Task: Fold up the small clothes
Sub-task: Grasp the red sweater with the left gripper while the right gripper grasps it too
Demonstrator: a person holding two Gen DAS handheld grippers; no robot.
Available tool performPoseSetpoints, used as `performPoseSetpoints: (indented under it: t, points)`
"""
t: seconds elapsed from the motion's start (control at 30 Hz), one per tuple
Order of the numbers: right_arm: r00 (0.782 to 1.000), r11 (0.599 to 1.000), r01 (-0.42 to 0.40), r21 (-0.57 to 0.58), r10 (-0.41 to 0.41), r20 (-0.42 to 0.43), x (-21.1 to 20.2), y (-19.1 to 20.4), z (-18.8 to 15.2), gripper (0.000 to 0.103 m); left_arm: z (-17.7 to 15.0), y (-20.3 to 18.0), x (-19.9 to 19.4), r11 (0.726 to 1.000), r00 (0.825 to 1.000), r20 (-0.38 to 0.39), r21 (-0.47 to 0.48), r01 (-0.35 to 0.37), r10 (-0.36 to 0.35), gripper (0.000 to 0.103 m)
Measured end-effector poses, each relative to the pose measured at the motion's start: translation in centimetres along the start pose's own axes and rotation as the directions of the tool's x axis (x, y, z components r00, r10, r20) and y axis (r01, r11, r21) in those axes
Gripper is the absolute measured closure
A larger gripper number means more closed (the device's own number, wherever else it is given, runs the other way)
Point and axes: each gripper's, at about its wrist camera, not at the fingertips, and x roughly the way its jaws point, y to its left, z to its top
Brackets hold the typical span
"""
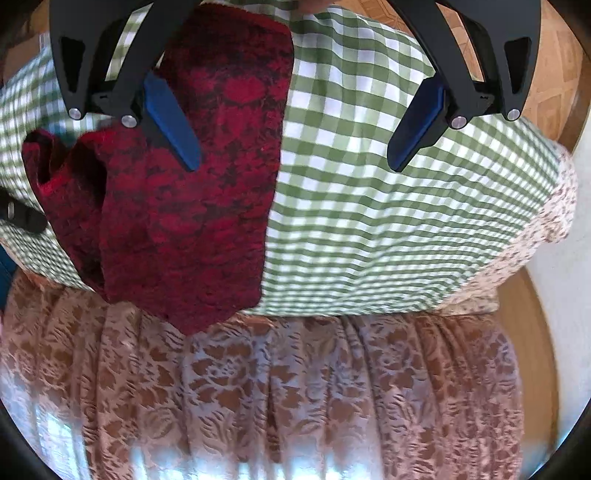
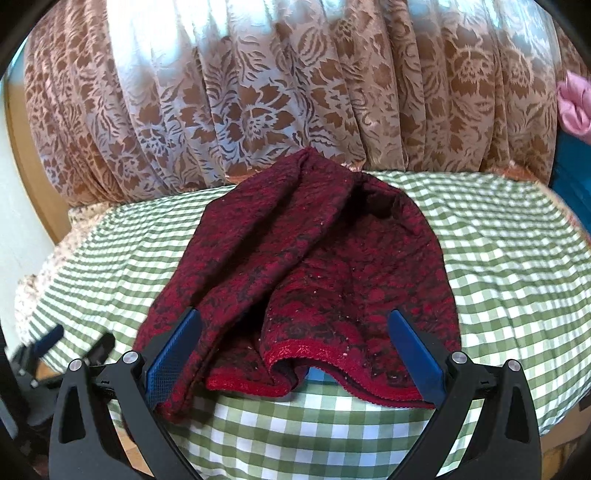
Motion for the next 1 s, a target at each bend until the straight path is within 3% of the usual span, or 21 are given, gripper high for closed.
performPoseSetpoints:
  t: [0.07,0.13,0.17,0.2,0.3,0.5,0.57,0.63,0.67,0.73,0.77,0.9,1.0]
  points:
    - [0.999,0.999,-0.029,0.034,0.03,-0.019,0.3,-0.7,0.4,0.009,-0.6,0.4,0.2,0.999,0.999,-0.021,0.007,0.038,-0.037,0.003]
    - [0.997,0.996,-0.059,0.06,0.061,-0.039,0.7,-1.2,0.9,0.021,-1.1,0.7,0.4,0.997,0.996,-0.043,0.014,0.081,-0.08,0.005]
    - [0.996,0.994,-0.075,0.074,0.079,-0.051,0.9,-1.3,1.1,0.025,-1.5,0.9,0.4,0.993,0.991,-0.059,0.02,0.118,-0.116,0.012]
    - [0.992,0.991,-0.102,0.09,0.108,-0.065,1.3,-1.3,1.2,0.034,-1.9,1.0,0.5,0.987,0.985,-0.075,0.025,0.158,-0.156,0.019]
    - [0.973,0.974,-0.189,0.123,0.203,-0.114,2.5,-0.7,1.3,0.048,-2.8,0.9,0.5,0.965,0.962,-0.113,0.047,0.257,-0.25,0.021]
    - [0.948,0.966,-0.238,0.104,0.254,-0.192,5.3,2.2,1.1,0.053,-4.3,-0.3,0.8,0.932,0.932,-0.168,0.12,0.342,-0.32,0.021]
    - [0.926,0.964,-0.244,0.104,0.264,-0.271,7.3,3.3,0.7,0.056,-4.7,-1.0,0.9,0.928,0.933,-0.185,0.155,0.339,-0.31,0.023]
    - [0.914,0.965,-0.238,0.106,0.26,-0.311,8.3,4.0,0.1,0.067,-5.3,-1.5,1.4,0.917,0.924,-0.206,0.174,0.358,-0.321,0.042]
    - [0.913,0.965,-0.244,0.093,0.261,-0.314,8.4,4.5,-0.2,0.072,-5.4,-1.5,1.7,0.913,0.915,-0.228,0.163,0.374,-0.334,0.059]
    - [0.922,0.968,-0.243,0.062,0.25,-0.295,8.1,5.0,-0.5,0.087,-5.4,-1.1,1.8,0.904,0.899,-0.235,0.132,0.407,-0.37,0.074]
    - [0.924,0.965,-0.258,0.054,0.263,-0.277,7.7,5.1,-0.3,0.088,-5.2,-0.8,1.6,0.896,0.889,-0.231,0.116,0.429,-0.396,0.087]
    - [0.925,0.95,-0.312,0.011,0.306,-0.224,5.6,4.4,0.9,0.094,-3.8,1.7,0.3,0.87,0.856,-0.193,0.022,0.492,-0.479,0.096]
    - [0.93,0.94,-0.339,0.033,0.34,-0.142,3.4,2.1,2.9,0.095,-1.8,3.9,-0.3,0.864,0.855,-0.128,-0.054,0.501,-0.503,0.096]
